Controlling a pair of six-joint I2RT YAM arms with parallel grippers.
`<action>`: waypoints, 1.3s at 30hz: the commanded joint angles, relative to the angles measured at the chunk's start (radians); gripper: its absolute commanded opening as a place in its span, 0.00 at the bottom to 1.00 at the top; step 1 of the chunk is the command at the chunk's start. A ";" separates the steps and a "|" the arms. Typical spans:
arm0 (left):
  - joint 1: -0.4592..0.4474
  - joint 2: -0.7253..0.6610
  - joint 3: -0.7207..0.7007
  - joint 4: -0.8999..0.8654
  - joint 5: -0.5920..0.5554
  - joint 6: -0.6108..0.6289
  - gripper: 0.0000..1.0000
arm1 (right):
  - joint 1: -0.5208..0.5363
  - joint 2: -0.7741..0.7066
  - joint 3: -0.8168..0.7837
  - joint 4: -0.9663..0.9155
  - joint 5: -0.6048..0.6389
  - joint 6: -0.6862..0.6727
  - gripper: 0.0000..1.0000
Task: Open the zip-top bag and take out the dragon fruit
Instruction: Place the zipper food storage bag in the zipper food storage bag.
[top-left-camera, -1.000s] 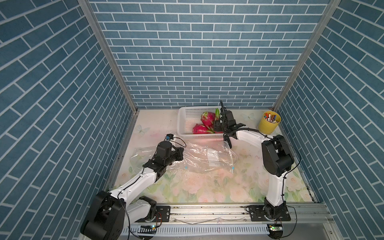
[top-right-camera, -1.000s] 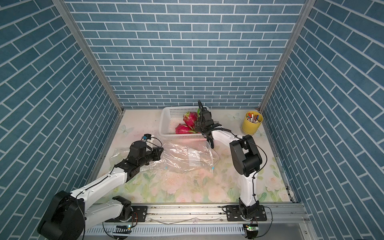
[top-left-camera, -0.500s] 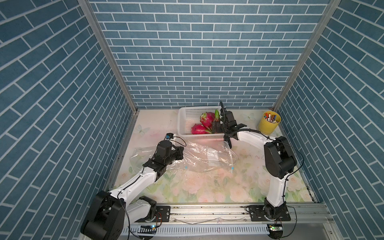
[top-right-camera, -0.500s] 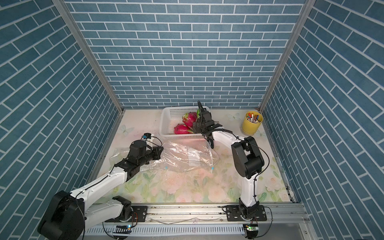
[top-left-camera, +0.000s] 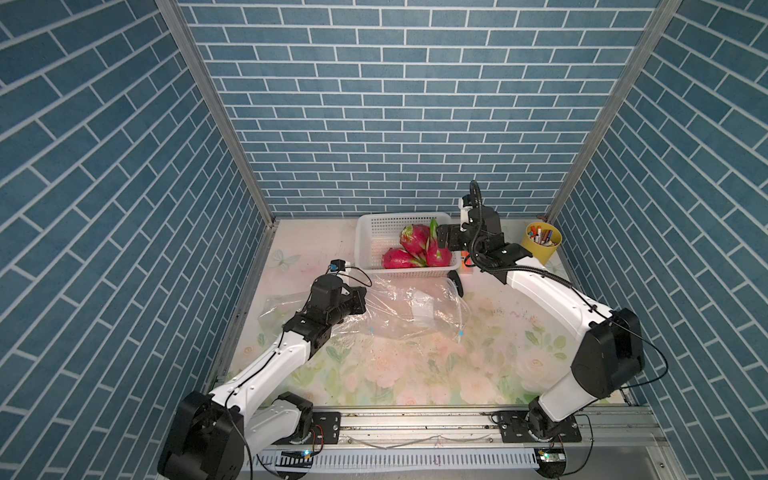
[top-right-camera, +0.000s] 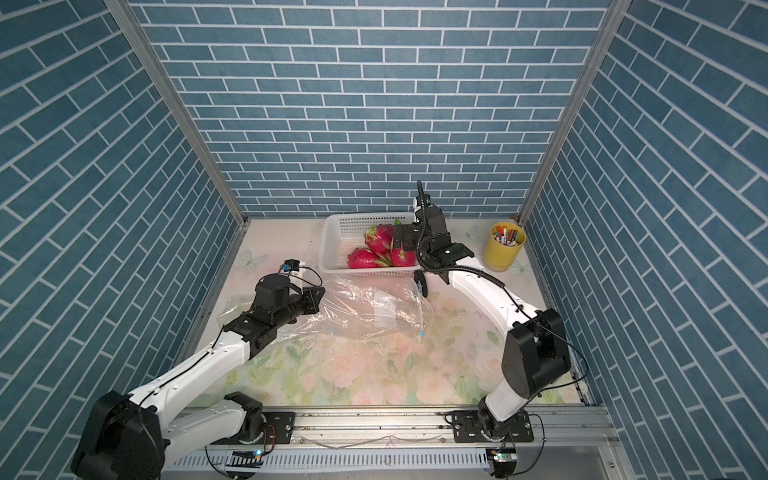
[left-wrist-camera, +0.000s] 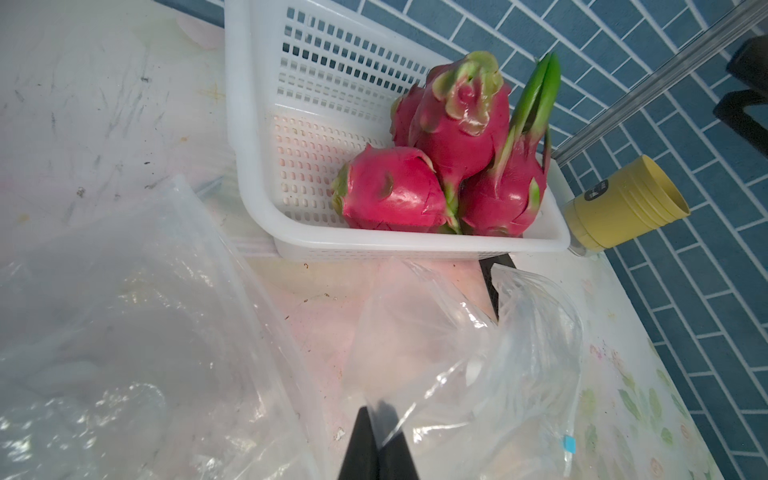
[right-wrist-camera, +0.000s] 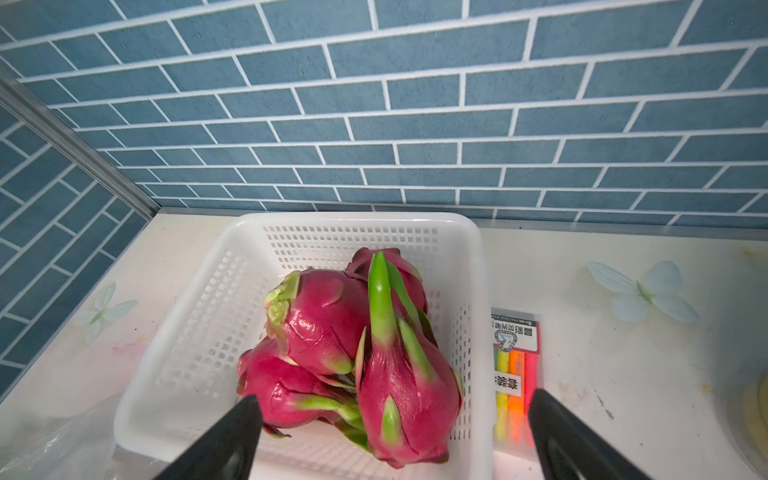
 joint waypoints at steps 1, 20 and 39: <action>-0.002 -0.045 0.053 -0.093 0.011 -0.003 0.01 | -0.002 -0.059 -0.057 -0.035 0.003 -0.044 0.99; 0.091 -0.107 0.153 -0.254 -0.559 0.096 0.00 | -0.003 -0.194 -0.271 0.038 0.092 -0.038 0.99; 0.362 0.275 0.162 0.022 -0.949 0.062 1.00 | -0.263 -0.330 -0.534 0.015 0.330 -0.013 0.99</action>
